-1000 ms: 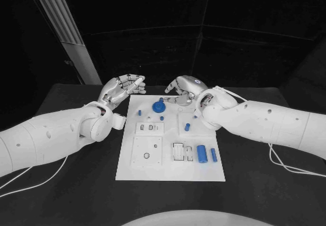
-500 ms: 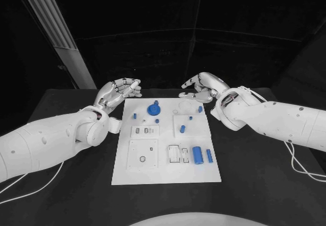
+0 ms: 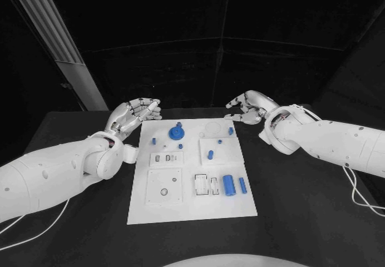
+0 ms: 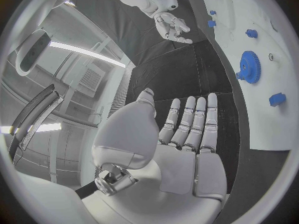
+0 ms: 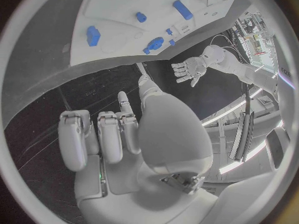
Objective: Assemble the parts on the task board
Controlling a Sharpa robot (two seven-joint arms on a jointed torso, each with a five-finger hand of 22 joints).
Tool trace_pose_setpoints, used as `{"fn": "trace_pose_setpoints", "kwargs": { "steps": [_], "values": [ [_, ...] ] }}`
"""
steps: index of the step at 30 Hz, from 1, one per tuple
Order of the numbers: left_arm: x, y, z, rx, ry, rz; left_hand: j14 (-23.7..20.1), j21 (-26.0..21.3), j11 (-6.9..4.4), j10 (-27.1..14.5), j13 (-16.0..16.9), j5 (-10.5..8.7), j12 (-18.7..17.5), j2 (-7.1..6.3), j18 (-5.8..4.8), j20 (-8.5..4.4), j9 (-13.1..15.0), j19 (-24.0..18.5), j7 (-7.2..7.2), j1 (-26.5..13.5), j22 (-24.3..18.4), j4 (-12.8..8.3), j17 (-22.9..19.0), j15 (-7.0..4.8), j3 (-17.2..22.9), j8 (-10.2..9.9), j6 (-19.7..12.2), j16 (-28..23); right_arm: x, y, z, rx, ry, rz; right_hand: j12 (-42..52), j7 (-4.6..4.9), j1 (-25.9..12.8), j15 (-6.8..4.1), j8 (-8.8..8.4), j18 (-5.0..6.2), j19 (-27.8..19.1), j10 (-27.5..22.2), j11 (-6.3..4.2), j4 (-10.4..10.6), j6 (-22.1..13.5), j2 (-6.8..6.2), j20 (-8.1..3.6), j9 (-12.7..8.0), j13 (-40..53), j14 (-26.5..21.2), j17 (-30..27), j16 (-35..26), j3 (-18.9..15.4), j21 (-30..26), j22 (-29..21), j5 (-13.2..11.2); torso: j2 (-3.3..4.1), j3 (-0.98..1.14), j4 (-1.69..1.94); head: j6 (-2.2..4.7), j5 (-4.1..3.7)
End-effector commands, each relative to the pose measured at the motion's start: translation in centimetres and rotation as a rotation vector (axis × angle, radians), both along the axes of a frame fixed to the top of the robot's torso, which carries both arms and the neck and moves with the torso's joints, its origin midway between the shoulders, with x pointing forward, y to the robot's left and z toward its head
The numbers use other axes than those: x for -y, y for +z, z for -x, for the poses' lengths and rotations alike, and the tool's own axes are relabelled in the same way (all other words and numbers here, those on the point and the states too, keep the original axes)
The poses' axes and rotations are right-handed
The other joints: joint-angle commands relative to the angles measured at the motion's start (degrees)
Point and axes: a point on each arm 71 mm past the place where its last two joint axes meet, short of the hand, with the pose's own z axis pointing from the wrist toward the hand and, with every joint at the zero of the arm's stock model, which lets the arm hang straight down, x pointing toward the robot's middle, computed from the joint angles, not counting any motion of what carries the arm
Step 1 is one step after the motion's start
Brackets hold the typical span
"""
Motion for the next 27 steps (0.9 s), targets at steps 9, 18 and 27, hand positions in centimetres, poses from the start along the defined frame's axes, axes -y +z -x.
{"fn": "trace_pose_setpoints", "kwargs": {
  "steps": [9, 18, 27],
  "values": [
    [-0.1, 1.0, 0.3, 0.134, -0.022, 0.056, -0.53, -0.14, -0.14, -0.36, -0.05, 0.37, 0.20, 0.43, -0.58, 0.01, 0.09, -0.30, 6.23, 0.07, -0.07, -0.11, -0.06, -0.04, 0.06, -0.38, -0.22, 0.32, 0.6, -2.1, -0.5, -0.133, -0.032, 0.077, 0.14, -1.90, 2.71, -2.06, -0.21, -0.42, 6.00, 6.00, -2.40, 0.43, -1.86, -1.57, -1.93, -0.09, 15.08, 5.94, 15.09, 0.14, -0.64, 0.18, 15.09, -0.81, 0.04, -0.20, 0.13, -0.16, -0.14],
    [-0.2, 0.9, 0.3, 0.134, -0.022, 0.056, -0.56, -0.12, -0.14, -0.37, -0.05, 0.41, 0.27, 0.47, -0.58, 0.00, 0.10, -0.28, 6.23, 0.15, -0.07, -0.10, -0.07, -0.04, 0.02, -0.38, -0.22, 0.38, 0.7, -3.3, -0.6, -0.164, -0.042, 0.122, 0.14, -2.00, 2.78, -2.23, -0.13, -0.42, 6.00, 6.00, -2.55, 0.84, -1.86, -1.72, -2.12, -0.06, 15.08, 5.94, 15.09, 0.14, -0.73, 0.18, 15.09, -0.87, 0.00, -0.21, 0.15, -0.26, -0.19],
    [-0.3, 0.9, 0.4, 0.133, -0.020, 0.056, -0.56, -0.12, -0.14, -0.37, -0.05, 0.41, 0.27, 0.47, -0.58, 0.00, 0.10, -0.28, 6.23, 0.15, -0.07, -0.10, -0.07, -0.04, 0.02, -0.38, -0.22, 0.38, 0.6, -3.9, -0.6, -0.198, -0.048, 0.137, 0.14, -2.09, 3.30, -2.45, 0.11, -0.42, 6.00, 6.00, -2.73, 1.37, -1.48, -1.88, -2.41, 0.06, 15.08, 5.94, 15.09, 0.14, -0.78, 0.18, 15.09, -0.91, 0.01, -0.23, 0.12, -0.27, -0.20]
  ]
}}
